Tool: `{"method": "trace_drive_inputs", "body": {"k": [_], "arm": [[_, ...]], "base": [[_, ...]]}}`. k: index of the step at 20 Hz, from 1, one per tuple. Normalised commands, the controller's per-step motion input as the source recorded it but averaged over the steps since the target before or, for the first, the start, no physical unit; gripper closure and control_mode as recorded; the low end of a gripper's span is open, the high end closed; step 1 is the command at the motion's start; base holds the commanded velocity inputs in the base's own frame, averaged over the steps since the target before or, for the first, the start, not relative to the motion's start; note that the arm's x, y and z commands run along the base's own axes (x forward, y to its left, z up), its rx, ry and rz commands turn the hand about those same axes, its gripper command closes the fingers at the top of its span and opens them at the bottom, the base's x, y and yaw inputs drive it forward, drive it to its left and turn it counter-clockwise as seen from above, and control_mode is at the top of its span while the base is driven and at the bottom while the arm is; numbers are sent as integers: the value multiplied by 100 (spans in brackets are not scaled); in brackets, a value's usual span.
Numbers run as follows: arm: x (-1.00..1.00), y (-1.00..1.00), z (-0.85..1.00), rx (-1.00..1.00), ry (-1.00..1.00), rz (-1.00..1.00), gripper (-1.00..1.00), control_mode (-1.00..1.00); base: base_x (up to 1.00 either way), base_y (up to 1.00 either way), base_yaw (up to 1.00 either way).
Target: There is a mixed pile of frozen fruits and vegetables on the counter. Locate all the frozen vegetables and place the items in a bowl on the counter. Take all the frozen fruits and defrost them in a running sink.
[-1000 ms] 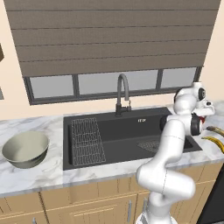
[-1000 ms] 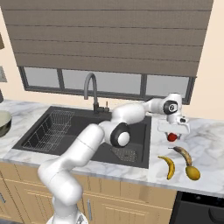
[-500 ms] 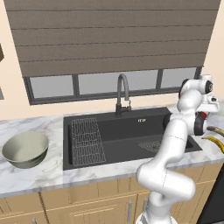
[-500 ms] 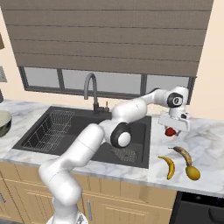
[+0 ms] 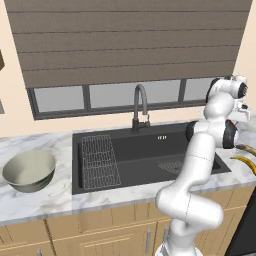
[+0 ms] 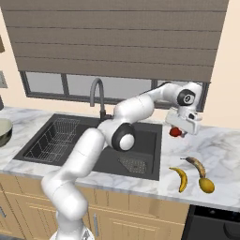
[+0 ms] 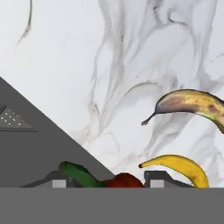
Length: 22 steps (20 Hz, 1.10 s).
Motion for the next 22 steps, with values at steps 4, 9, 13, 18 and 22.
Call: {"method": "trace_drive_inputs", "body": {"k": [4, 9, 13, 18, 22], "arm": [[-62, 71, 19, -12, -32, -6, 100, -100], [-67, 73, 13, -12, -30, -5, 100, -100], [-50, 79, 18, -16, -19, -3, 100, -100], [-28, 86, 30, -21, -4, -2, 100, -100], [-19, 91, 41, -21, 0, -1, 100, -100]], "base": [[0, 0, 0], [0, 0, 0], [0, 0, 0], [0, 0, 0], [0, 0, 0]]}}
